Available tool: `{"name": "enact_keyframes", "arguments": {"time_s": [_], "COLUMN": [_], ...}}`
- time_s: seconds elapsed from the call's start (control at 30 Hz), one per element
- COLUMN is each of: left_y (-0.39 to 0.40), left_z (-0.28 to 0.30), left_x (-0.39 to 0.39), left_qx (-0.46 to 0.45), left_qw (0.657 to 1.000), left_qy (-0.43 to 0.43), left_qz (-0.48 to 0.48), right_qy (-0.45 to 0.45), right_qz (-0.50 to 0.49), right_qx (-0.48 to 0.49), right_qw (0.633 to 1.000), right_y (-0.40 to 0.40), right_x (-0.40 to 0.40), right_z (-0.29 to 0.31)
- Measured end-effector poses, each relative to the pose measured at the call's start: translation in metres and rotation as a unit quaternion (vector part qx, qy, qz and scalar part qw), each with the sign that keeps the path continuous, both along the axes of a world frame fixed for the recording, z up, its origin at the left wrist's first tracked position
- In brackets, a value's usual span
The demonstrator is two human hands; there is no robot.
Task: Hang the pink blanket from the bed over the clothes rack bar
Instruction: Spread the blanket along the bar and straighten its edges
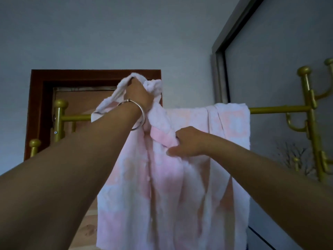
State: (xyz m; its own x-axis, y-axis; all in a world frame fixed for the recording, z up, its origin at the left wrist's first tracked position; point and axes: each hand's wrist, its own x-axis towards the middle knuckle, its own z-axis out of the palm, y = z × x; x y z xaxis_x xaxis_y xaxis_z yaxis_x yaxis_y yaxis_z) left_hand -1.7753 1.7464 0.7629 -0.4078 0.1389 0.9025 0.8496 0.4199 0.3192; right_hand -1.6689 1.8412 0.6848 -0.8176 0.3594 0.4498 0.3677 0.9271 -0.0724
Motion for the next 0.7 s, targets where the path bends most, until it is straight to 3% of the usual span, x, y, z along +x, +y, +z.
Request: {"name": "enact_keyframes", "arguments": {"time_s": [0.07, 0.17, 0.2, 0.23, 0.27, 0.3, 0.33, 0.4, 0.5, 0.57, 0.63, 0.7], "left_y": [0.004, -0.001, -0.005, -0.006, -0.007, -0.007, -0.004, -0.001, 0.006, 0.009, 0.010, 0.013], "left_z": [-0.001, 0.000, -0.003, -0.005, -0.007, -0.007, -0.006, -0.007, -0.001, 0.002, 0.009, 0.016], "left_x": [0.009, 0.009, 0.008, 0.005, 0.006, 0.009, 0.012, 0.015, 0.004, -0.002, 0.003, 0.002], "left_qx": [-0.095, -0.256, -0.282, -0.308, -0.311, -0.327, -0.335, -0.333, -0.232, -0.229, -0.303, -0.341], "left_qw": [0.995, 0.963, 0.941, 0.897, 0.847, 0.820, 0.822, 0.876, 0.937, 0.957, 0.942, 0.917], "left_qy": [0.005, -0.061, -0.123, -0.180, -0.242, -0.259, -0.250, -0.156, -0.046, 0.035, 0.145, 0.175], "left_qz": [-0.015, -0.055, -0.138, -0.261, -0.358, -0.392, -0.386, -0.312, -0.259, -0.176, -0.008, 0.112], "right_qy": [0.109, 0.313, 0.360, 0.387, 0.395, 0.389, 0.379, 0.366, 0.333, 0.321, 0.359, 0.341], "right_qz": [-0.024, 0.010, 0.033, 0.050, 0.061, 0.075, 0.099, 0.160, 0.242, 0.261, 0.198, 0.166], "right_qx": [-0.004, -0.193, -0.265, -0.315, -0.348, -0.367, -0.379, -0.394, -0.419, -0.366, -0.159, 0.089], "right_qw": [0.994, 0.930, 0.894, 0.865, 0.848, 0.841, 0.838, 0.828, 0.810, 0.833, 0.898, 0.921], "right_y": [0.007, 0.022, 0.023, 0.024, 0.023, 0.021, 0.017, 0.013, 0.023, 0.026, 0.028, 0.028], "right_x": [0.000, 0.007, 0.009, 0.008, 0.007, 0.005, 0.003, 0.003, 0.008, 0.012, 0.016, 0.020], "right_z": [-0.001, 0.021, 0.030, 0.039, 0.045, 0.049, 0.051, 0.049, 0.035, 0.028, 0.024, 0.013]}}
